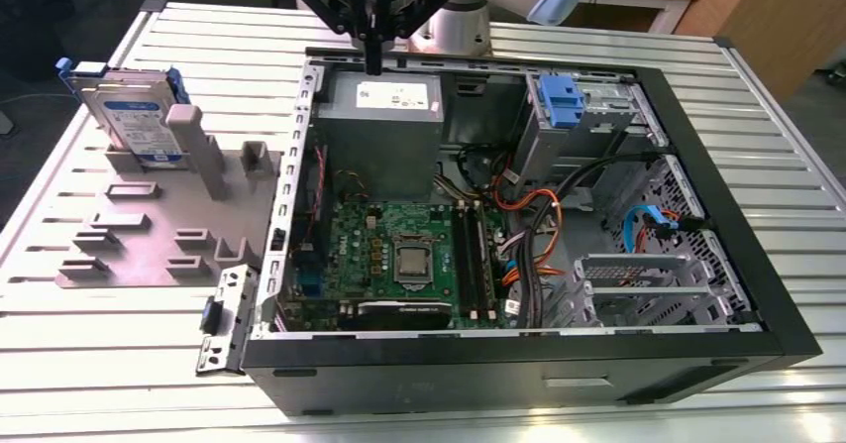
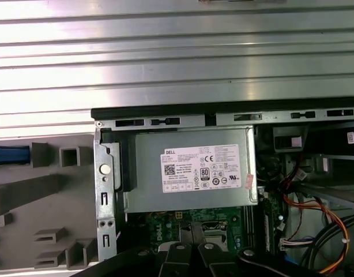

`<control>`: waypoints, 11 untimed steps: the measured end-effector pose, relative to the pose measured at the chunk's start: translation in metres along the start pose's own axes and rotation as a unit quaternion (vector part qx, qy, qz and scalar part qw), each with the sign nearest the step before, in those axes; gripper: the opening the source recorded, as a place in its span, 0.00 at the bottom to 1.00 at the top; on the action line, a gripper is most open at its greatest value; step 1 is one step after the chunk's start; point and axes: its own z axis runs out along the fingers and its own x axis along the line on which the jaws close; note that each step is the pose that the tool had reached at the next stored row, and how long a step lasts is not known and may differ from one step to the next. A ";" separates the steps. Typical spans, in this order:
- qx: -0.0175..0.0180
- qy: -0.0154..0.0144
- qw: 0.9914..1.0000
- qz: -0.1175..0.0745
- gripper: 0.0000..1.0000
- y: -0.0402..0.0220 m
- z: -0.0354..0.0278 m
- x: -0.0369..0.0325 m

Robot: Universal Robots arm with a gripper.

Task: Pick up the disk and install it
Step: 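Reach for the disk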

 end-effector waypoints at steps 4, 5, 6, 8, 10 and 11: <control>0.000 0.000 1.000 0.000 0.11 -0.0002 0.0000 0.0042; 0.000 0.000 1.000 0.000 0.11 -0.0002 0.0000 0.0045; 0.000 0.000 1.000 0.000 0.11 -0.0002 0.0000 0.0046; 0.000 0.000 1.000 0.000 0.11 -0.0003 -0.0001 0.0051; 0.000 0.000 1.000 0.000 0.11 -0.0003 -0.0001 0.0053; 0.000 0.000 1.000 0.000 0.11 -0.0003 -0.0001 0.0057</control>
